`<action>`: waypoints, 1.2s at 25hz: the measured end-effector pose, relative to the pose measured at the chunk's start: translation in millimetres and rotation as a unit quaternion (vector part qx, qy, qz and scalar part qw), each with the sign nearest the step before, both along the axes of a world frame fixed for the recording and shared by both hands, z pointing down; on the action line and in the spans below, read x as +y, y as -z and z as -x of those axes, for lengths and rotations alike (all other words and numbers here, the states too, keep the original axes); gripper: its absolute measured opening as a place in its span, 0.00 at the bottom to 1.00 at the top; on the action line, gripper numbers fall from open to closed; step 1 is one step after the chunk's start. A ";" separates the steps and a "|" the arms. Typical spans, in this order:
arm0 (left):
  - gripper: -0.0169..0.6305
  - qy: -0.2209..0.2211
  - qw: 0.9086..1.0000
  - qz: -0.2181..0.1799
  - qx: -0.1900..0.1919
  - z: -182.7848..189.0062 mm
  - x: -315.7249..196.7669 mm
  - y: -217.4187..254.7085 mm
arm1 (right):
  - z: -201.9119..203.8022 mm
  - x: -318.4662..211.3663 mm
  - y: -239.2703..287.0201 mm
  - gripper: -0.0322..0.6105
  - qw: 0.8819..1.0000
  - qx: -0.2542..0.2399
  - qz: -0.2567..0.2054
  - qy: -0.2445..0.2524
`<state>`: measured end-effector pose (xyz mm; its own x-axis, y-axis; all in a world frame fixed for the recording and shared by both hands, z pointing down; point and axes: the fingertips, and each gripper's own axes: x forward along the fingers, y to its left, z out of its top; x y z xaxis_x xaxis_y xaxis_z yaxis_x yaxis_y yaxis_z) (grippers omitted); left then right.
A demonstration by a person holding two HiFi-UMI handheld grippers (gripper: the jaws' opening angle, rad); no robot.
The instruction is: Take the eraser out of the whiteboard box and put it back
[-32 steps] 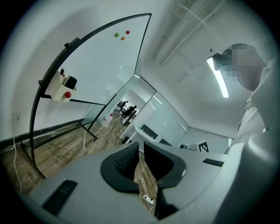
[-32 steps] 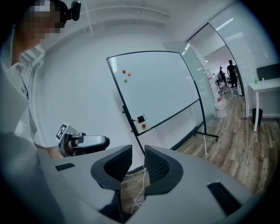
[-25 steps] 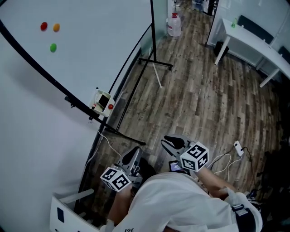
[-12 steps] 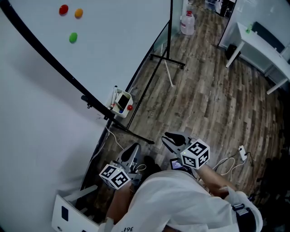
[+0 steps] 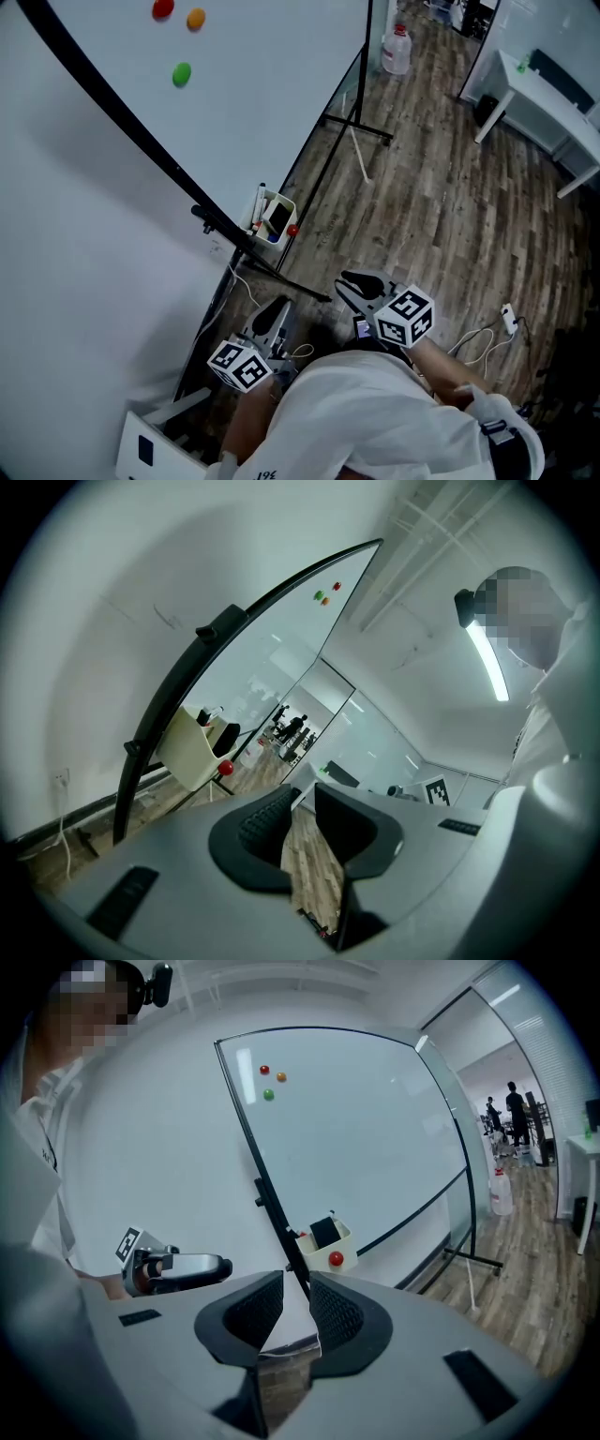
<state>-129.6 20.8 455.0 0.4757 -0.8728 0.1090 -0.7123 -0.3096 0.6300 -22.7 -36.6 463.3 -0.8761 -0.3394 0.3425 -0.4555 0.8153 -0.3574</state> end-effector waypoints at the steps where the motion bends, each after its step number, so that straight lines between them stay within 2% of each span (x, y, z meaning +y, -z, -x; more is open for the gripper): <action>1: 0.13 -0.001 1.000 -0.003 -0.001 1.6 -2.0 0.7 | 1.4 -1.9 0.1 0.19 1.000 0.000 0.000 -0.001; 8: 0.15 0.012 1.000 -0.012 -0.010 0.4 -19.3 3.8 | 2.4 -18.8 -1.1 0.19 1.000 0.002 0.003 0.015; 15: 0.15 0.048 0.999 -0.002 -0.004 -14.8 -34.4 1.0 | -6.9 -43.1 -1.5 0.19 0.999 0.008 -0.002 0.049; 24: 0.17 0.061 0.998 -0.007 -0.014 -23.9 -54.1 1.2 | -18.4 -62.9 -1.6 0.19 0.998 0.010 -0.007 0.062; 30: 0.17 0.071 0.997 0.007 -0.014 -22.7 -58.9 -1.9 | -18.1 -70.7 -1.5 0.19 0.998 0.013 -0.011 0.065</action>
<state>-106.8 -38.2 456.9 0.3439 -0.9297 0.1322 -0.7653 -0.1959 0.6132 -4.7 -107.3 464.8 -0.9039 -0.2307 0.3601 -0.3544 0.8754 -0.3286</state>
